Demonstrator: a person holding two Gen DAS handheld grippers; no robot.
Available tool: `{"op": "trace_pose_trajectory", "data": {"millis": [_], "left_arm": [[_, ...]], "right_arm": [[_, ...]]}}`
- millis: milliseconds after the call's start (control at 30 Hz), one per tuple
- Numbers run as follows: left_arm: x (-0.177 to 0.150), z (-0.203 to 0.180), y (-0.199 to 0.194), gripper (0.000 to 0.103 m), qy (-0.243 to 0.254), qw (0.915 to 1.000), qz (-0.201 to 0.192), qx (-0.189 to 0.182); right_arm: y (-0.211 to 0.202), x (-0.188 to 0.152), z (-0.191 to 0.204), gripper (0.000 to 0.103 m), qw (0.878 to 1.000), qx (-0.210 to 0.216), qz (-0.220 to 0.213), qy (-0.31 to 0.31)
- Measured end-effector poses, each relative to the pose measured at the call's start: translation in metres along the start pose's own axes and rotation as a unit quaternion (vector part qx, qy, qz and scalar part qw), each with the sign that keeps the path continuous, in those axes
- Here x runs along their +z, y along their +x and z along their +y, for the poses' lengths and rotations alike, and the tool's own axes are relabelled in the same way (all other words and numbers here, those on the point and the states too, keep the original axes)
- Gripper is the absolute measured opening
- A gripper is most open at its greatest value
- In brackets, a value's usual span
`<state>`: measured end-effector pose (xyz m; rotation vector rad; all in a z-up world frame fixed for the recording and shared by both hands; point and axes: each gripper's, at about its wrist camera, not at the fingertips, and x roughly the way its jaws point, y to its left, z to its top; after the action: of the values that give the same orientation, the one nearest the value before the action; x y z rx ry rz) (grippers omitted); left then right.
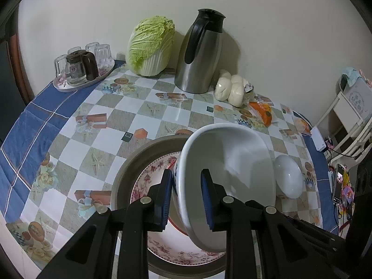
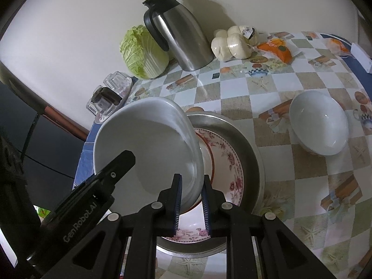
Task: Organize plates and bowls
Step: 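Lower the MAX bowl into the red-rimmed bowl with both tools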
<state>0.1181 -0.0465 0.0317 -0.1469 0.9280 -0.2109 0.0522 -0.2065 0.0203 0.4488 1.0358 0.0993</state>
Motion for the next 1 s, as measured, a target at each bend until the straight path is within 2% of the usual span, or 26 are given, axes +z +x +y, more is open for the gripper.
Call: {"op": "trace_pose_trajectory", "data": {"millis": [300, 567, 833, 1000], "left_arm": [[-0.005, 0.009, 0.017, 0.025, -0.014, 0.9997, 0.022, -0.002], [-0.004, 0.009, 0.018, 0.025, -0.011, 0.9998, 0.015, 0.007], [-0.006, 0.021, 0.020, 0.025, -0.035, 0.9991, 0.021, 0.014], [-0.005, 0.022, 0.017, 0.029, -0.039, 0.9989, 0.018, 0.016]], "right_arm": [[0.011, 0.000, -0.006, 0.021, 1.000, -0.007, 0.009, 0.008], [0.012, 0.001, -0.011, 0.021, 1.000, 0.003, 0.010, 0.014], [0.001, 0.006, -0.017, 0.021, 1.000, 0.008, -0.008, 0.020], [-0.003, 0.010, -0.026, 0.021, 0.999, 0.012, -0.010, 0.031]]}}
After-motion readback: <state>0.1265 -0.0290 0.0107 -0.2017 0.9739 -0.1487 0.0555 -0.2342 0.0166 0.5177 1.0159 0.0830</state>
